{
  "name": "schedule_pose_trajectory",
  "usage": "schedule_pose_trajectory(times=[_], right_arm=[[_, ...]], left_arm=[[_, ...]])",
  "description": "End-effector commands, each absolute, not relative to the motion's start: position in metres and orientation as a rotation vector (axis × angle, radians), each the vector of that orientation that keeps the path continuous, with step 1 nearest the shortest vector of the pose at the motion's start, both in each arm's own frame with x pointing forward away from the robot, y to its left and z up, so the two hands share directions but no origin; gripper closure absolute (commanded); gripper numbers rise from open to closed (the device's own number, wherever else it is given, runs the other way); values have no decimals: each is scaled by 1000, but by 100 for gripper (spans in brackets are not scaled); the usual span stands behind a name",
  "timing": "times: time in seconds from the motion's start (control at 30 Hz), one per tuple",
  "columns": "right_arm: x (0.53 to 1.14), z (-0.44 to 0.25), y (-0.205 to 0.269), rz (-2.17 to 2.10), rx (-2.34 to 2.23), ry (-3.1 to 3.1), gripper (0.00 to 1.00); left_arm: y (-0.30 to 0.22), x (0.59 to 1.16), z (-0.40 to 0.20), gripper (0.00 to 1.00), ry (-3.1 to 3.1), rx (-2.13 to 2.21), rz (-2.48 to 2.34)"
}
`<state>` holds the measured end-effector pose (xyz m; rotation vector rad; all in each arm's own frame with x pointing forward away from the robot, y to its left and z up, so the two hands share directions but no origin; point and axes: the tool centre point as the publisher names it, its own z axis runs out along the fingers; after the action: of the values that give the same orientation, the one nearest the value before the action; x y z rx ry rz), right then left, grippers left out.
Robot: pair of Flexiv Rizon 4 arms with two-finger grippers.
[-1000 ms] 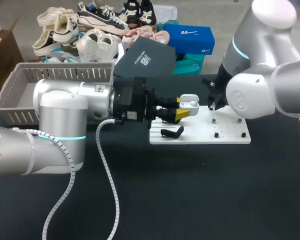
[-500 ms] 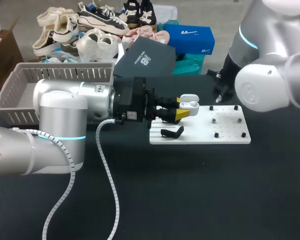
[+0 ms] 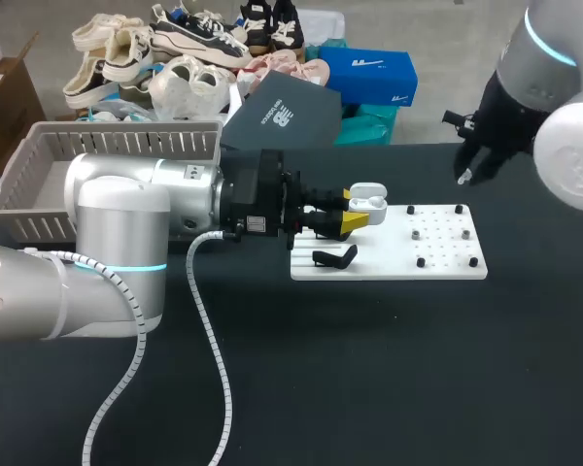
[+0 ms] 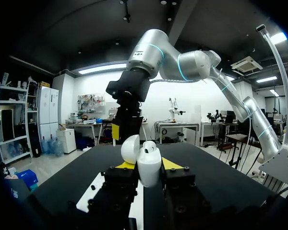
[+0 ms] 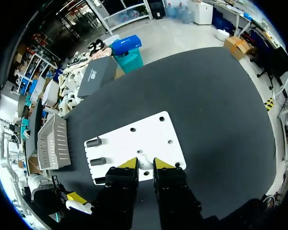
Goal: Pick up each earbud case from the left stands, insert the matching earbuds, close the lid, and place the case in the box.
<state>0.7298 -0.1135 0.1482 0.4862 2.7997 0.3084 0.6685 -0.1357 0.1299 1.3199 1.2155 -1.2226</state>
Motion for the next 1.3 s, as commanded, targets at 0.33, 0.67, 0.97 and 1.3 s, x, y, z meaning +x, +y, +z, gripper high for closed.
schedule_pose_trajectory(times=[0.33,0.67,0.97,1.3], right_arm=[[657,230,-65,55,47,2906,100],[643,236,-14,136,-306,3014,100],[646,228,13,200,-427,3055,100],[643,227,25,245,-465,3063,100]], left_arm=[[-136,669,130,100,1215,1322,-1223],[-136,669,130,100,1215,1322,-1223],[-136,669,130,100,1215,1322,-1223],[-136,669,130,100,1215,1322,-1223]])
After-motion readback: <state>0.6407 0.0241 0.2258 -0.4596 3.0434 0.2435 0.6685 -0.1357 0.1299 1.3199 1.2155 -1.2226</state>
